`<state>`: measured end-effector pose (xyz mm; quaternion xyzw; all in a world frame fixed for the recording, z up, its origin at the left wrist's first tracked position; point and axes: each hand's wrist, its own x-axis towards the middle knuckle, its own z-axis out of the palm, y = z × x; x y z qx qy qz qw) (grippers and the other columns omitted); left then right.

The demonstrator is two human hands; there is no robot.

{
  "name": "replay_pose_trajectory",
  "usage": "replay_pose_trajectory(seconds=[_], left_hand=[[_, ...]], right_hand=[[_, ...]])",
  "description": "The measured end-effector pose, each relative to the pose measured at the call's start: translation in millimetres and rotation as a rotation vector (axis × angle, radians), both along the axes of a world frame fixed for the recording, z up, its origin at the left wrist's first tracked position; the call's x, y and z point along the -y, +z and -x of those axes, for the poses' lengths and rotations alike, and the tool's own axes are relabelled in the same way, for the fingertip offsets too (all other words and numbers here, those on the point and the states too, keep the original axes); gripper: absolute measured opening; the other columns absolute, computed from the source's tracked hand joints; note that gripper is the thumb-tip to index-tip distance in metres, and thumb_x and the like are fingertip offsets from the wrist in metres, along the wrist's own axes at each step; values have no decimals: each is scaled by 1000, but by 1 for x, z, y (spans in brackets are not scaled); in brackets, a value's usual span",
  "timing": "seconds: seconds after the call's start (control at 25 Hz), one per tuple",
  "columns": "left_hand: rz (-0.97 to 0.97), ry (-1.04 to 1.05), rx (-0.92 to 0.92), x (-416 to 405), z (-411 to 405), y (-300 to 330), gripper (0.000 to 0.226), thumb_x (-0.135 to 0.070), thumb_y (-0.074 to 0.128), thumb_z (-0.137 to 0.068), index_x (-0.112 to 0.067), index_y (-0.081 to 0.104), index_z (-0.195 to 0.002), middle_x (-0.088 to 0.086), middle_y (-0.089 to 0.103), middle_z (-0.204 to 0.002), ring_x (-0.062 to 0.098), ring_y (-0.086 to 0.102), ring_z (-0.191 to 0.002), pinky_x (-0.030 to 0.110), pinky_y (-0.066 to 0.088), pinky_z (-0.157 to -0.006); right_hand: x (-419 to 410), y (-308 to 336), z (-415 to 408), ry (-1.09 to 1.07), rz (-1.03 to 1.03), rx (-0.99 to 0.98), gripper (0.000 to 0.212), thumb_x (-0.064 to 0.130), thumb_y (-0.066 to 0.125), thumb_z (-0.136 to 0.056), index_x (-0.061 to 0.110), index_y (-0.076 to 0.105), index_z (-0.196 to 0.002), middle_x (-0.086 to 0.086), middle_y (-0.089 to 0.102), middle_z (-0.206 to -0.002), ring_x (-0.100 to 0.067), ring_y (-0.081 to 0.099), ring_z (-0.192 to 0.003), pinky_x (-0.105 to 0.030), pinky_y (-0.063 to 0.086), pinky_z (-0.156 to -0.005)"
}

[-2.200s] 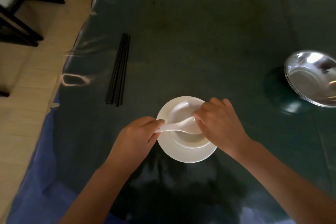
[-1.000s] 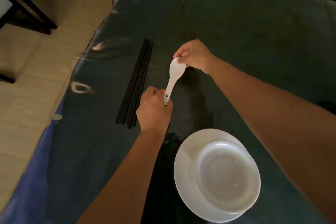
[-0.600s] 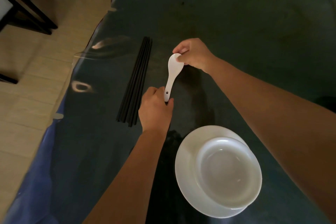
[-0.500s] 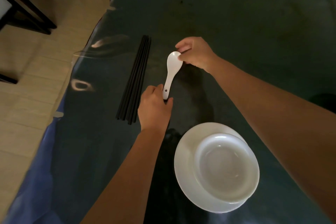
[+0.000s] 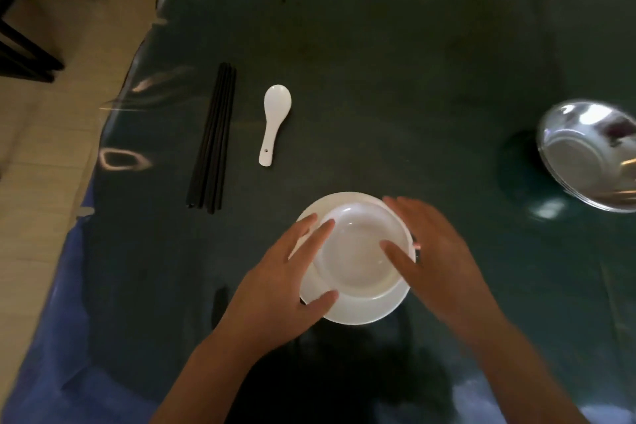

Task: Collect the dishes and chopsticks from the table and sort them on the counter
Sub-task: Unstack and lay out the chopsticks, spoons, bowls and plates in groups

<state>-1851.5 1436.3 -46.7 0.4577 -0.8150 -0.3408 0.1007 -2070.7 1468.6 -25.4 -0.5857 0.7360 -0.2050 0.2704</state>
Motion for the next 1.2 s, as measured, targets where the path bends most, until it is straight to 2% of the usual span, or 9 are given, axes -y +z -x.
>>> replay_pose_trajectory(seconds=[0.12, 0.2, 0.28, 0.52, 0.64, 0.72, 0.8, 1.0, 1.2], left_hand=[[32, -57, 0, -2, 0, -5, 77, -44, 65, -76, -55, 18, -136, -34, 1, -143, -9, 20, -127, 19, 35, -93], [78, -11, -78, -2, 1, -10, 62, -24, 75, -72, -34, 50, -128, -16, 21, -145, 0, 40, -117, 24, 41, -90], [158, 7, -89, -4, 3, -13, 55, -12, 82, -65, -18, 63, -117, 3, 40, -141, 9, 50, -108, 32, 44, -89], [259, -34, -9, -6, 4, -17, 61, -14, 87, -55, -12, 64, -111, 16, 52, -133, 19, 64, -98, 29, 52, -76], [275, -42, -7, -5, 7, -15, 60, -10, 88, -53, -8, 66, -109, 19, 55, -130, 25, 67, -94, 35, 56, -72], [243, -25, -50, 7, 9, -11, 60, -8, 86, -57, -8, 64, -113, 17, 50, -135, 20, 61, -105, 38, 52, -84], [239, -10, -72, 33, 13, -5, 59, -9, 82, -62, -9, 62, -117, 15, 46, -140, 13, 46, -116, 39, 40, -97], [314, 11, -57, 114, 39, 5, 51, -15, 78, -71, -8, 60, -118, 15, 46, -139, 25, 51, -120, 32, 35, -102], [279, 14, 36, 154, 57, -18, 53, -19, 75, -74, -8, 57, -122, 13, 45, -139, 27, 45, -126, 41, 37, -107]], right_hand=[[-20, -10, -8, -89, -23, 124, 53, 22, 63, -85, 32, 45, -133, 4, 54, -130, -9, 51, -105, -30, 52, -89], [-24, -15, -11, -128, 5, 139, 53, 16, 65, -83, 30, 48, -132, 4, 59, -125, -5, 50, -99, -19, 47, -83], [-24, -17, -12, -150, 32, 124, 52, 13, 67, -82, 26, 52, -130, 4, 61, -124, -4, 51, -99, -14, 44, -81], [-27, -14, -18, -194, 36, 145, 43, 12, 67, -82, 23, 60, -123, 6, 59, -130, -16, 62, -109, -33, 52, -93], [-26, -11, -19, -241, 24, 159, 42, 12, 68, -80, 26, 62, -119, 16, 58, -123, -13, 64, -101, -15, 49, -86], [-12, -5, -16, -262, 31, 180, 41, 10, 68, -79, 27, 65, -116, 19, 59, -117, -10, 65, -90, 7, 38, -75], [14, 2, -9, -256, 71, 178, 40, 8, 68, -77, 25, 67, -113, 11, 66, -116, -7, 64, -81, 13, 30, -67], [98, 5, 16, -182, 123, 120, 39, 13, 63, -81, 22, 62, -120, 1, 69, -112, -12, 65, -85, -2, 37, -76], [141, -15, 30, -139, 99, 69, 38, 13, 62, -82, 19, 61, -120, -2, 67, -117, -17, 66, -87, -19, 45, -85]])
